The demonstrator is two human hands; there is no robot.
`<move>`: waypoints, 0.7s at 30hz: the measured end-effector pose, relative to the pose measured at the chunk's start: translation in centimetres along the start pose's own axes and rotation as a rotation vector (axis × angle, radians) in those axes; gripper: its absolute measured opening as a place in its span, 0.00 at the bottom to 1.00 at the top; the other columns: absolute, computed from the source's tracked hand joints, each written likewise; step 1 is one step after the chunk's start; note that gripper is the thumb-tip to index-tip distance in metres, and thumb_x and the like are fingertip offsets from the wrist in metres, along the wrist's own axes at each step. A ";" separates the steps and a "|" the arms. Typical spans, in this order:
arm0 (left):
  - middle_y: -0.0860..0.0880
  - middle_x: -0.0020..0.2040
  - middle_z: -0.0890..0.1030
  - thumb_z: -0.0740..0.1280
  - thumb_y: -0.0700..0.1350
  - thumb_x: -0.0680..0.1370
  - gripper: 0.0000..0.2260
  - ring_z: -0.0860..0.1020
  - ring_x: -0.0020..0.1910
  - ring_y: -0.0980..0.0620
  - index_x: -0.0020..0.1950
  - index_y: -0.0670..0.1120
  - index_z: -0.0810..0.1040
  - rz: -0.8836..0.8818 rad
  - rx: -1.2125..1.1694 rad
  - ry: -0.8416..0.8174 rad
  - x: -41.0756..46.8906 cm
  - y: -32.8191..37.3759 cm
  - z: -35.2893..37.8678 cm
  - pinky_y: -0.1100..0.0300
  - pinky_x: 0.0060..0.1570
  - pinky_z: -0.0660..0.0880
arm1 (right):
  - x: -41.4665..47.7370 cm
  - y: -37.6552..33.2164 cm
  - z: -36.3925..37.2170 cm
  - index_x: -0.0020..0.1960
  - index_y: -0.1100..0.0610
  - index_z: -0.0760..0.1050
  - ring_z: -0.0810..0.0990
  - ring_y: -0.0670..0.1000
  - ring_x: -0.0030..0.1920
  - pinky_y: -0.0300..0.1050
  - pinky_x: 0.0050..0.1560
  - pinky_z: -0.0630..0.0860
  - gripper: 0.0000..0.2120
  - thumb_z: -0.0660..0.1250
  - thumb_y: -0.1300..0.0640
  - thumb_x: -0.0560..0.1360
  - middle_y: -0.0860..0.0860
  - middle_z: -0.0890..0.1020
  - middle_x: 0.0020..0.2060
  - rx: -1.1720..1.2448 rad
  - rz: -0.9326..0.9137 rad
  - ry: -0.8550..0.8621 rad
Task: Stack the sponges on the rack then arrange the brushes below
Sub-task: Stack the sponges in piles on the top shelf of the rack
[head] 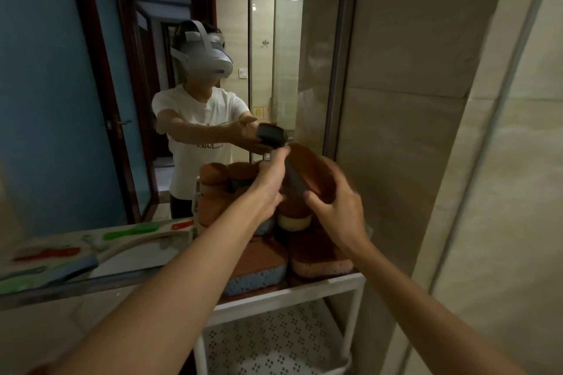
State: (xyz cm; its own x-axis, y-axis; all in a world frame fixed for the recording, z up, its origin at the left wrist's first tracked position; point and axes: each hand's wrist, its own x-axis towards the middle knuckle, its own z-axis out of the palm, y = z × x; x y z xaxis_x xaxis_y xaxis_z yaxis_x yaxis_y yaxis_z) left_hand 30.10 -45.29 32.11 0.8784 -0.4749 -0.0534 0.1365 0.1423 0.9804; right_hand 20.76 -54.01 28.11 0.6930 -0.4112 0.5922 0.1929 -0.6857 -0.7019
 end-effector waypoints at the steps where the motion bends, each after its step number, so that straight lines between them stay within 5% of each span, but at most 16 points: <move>1: 0.44 0.65 0.74 0.56 0.57 0.78 0.23 0.73 0.62 0.45 0.70 0.47 0.65 0.071 0.190 0.007 0.0 -0.1 -0.1 0.48 0.62 0.71 | 0.0 0.2 -0.1 0.74 0.49 0.59 0.75 0.50 0.60 0.42 0.59 0.74 0.30 0.66 0.56 0.75 0.53 0.73 0.65 -0.034 0.045 0.032; 5: 0.43 0.75 0.60 0.53 0.59 0.79 0.28 0.59 0.74 0.41 0.76 0.49 0.52 0.162 1.165 -0.014 0.1 -2.1 -1.6 0.44 0.72 0.58 | 0.0 1.4 0.1 0.76 0.45 0.50 0.66 0.58 0.67 0.51 0.62 0.69 0.30 0.59 0.53 0.79 0.58 0.63 0.68 -0.340 0.132 0.003; 8: 0.44 0.78 0.45 0.47 0.62 0.79 0.29 0.41 0.77 0.42 0.77 0.54 0.45 0.059 1.560 -0.124 -0.1 -4.0 -2.3 0.42 0.73 0.41 | 0.0 2.1 0.6 0.76 0.45 0.47 0.62 0.60 0.68 0.53 0.64 0.67 0.28 0.55 0.52 0.81 0.60 0.61 0.69 -0.557 0.152 -0.059; 21: 0.46 0.78 0.41 0.44 0.63 0.79 0.28 0.40 0.77 0.43 0.77 0.55 0.44 0.010 1.670 -0.138 -0.3 -4.5 -2.3 0.44 0.73 0.38 | 0.3 3.7 1.3 0.75 0.43 0.54 0.62 0.61 0.68 0.51 0.63 0.68 0.22 0.51 0.52 0.82 0.61 0.60 0.70 -0.728 0.222 -0.321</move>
State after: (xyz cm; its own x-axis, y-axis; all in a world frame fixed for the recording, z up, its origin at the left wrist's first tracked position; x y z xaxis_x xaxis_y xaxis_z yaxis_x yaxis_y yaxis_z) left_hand 30.32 -43.77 27.31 0.8200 -0.5598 -0.1193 -0.5514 -0.8285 0.0978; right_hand 22.63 -55.85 25.19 0.8478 -0.4674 0.2507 -0.3943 -0.8715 -0.2915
